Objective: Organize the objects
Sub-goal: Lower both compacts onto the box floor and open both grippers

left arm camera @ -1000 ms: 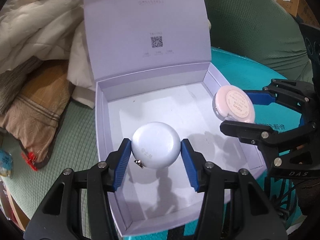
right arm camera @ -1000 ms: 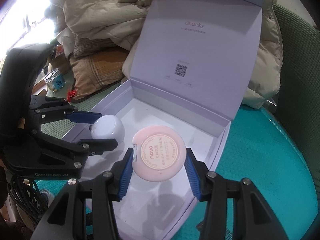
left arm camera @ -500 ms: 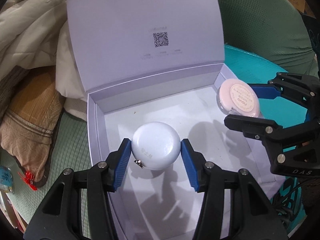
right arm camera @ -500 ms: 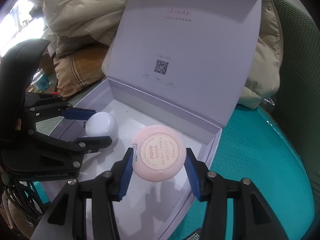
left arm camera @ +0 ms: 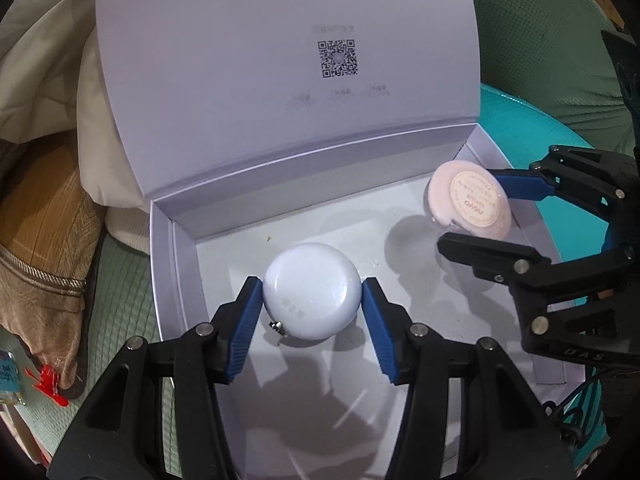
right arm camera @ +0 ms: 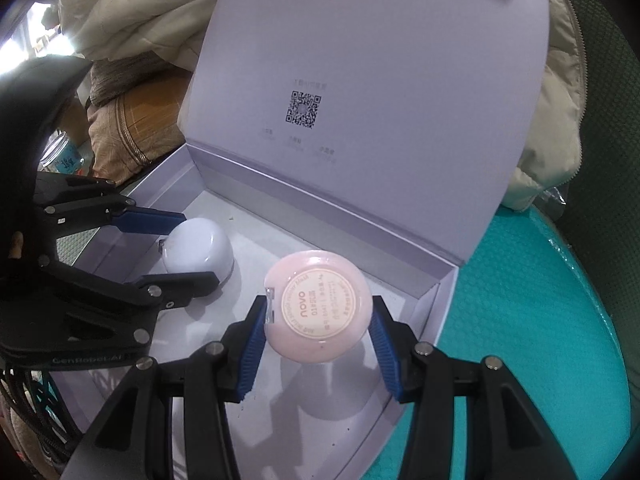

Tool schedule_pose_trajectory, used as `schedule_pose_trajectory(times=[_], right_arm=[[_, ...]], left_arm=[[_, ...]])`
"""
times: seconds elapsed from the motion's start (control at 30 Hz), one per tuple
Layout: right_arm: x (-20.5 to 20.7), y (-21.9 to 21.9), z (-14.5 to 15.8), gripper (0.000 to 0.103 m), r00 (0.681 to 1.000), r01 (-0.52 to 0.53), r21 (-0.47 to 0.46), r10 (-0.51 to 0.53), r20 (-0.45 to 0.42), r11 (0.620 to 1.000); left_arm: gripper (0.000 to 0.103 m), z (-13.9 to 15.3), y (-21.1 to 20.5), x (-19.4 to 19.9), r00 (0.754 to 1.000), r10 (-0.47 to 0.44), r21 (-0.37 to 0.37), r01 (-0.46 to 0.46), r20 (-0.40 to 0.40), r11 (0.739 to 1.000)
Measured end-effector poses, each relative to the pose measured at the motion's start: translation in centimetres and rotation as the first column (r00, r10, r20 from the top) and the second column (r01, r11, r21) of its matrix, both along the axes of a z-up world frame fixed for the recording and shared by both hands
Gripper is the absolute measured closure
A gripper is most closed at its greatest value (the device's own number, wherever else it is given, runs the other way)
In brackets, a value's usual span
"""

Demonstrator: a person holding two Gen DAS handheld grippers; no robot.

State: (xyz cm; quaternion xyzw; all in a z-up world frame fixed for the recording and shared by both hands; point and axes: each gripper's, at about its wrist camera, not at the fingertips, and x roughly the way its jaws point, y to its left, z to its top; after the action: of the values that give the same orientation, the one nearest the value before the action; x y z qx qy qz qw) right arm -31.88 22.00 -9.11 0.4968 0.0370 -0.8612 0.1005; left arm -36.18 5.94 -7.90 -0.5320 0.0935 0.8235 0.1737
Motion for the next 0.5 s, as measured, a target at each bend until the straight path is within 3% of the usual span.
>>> schedule_pose_trajectory(times=[0.5], right_arm=[[-0.5,-0.7,-0.9,0.053,0.998,-0.029,0.002,0.029,0.046,1.0]], left_arm=[[0.053,0.1,0.9,1.1,0.999,-0.038,-0.004,0.038,0.009,0.999]])
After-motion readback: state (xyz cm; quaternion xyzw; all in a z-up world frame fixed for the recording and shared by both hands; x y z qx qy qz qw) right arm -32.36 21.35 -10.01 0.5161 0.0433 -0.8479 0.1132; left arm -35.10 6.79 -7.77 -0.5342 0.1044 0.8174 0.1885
